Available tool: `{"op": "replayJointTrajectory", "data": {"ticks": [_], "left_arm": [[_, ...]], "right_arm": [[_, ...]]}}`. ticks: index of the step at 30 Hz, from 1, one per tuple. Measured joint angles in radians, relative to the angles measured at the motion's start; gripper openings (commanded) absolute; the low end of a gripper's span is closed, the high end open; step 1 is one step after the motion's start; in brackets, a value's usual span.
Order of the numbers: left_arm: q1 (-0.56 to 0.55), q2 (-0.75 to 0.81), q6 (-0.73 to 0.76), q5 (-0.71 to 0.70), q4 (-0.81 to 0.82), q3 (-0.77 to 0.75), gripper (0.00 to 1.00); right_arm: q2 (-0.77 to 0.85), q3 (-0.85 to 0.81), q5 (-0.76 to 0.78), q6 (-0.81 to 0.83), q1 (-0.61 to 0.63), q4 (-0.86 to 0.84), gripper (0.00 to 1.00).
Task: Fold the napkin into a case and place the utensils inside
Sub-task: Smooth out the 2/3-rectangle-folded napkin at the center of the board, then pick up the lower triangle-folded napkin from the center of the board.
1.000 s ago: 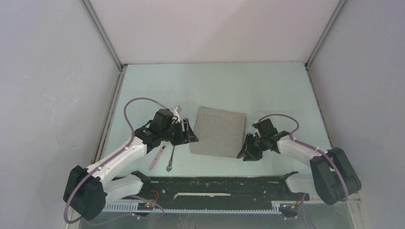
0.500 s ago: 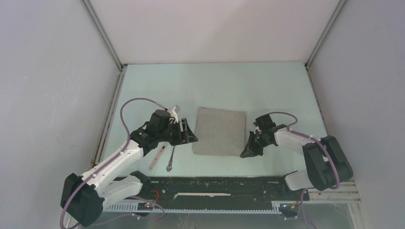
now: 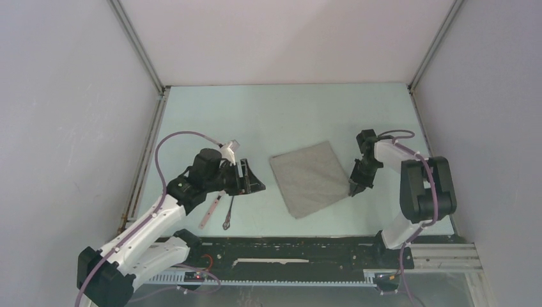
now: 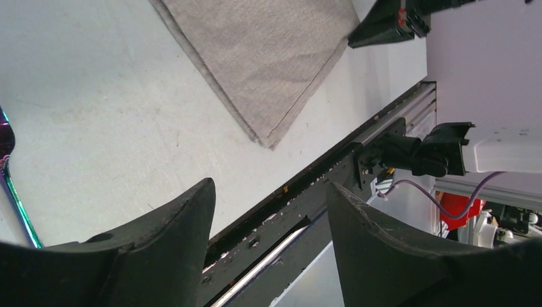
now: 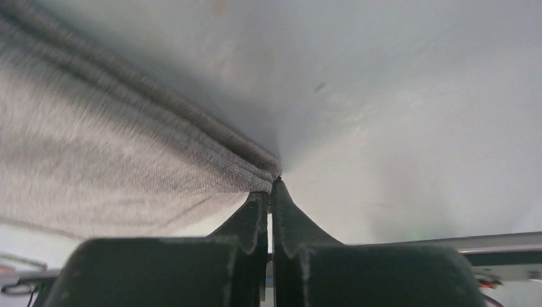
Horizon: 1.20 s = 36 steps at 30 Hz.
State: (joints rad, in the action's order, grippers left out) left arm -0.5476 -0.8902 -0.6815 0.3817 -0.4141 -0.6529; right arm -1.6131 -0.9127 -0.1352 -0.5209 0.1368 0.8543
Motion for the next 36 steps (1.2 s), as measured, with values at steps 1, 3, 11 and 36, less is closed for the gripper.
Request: {"op": "replayJointTrajectory", "data": {"ticks": [1,3,11,36], "left_arm": [[0.000,0.006,0.001,0.004,0.000,0.000,0.71],[0.000,0.011,0.001,0.013,0.001,0.000,0.72],[0.000,-0.090,-0.015,0.037,0.068,-0.003,0.73],[0.035,-1.049,-0.095,-0.011,0.259,-0.534,0.14]], "right_arm": [[-0.032,-0.029,0.032,0.010,-0.017,0.018,0.13],[-0.076,-0.065,0.080,0.027,-0.038,0.048,0.36],[-0.010,-0.154,0.264,0.098,0.026,0.165,0.58],[0.050,0.109,-0.284,0.141,-0.165,-0.389,0.47]]}}
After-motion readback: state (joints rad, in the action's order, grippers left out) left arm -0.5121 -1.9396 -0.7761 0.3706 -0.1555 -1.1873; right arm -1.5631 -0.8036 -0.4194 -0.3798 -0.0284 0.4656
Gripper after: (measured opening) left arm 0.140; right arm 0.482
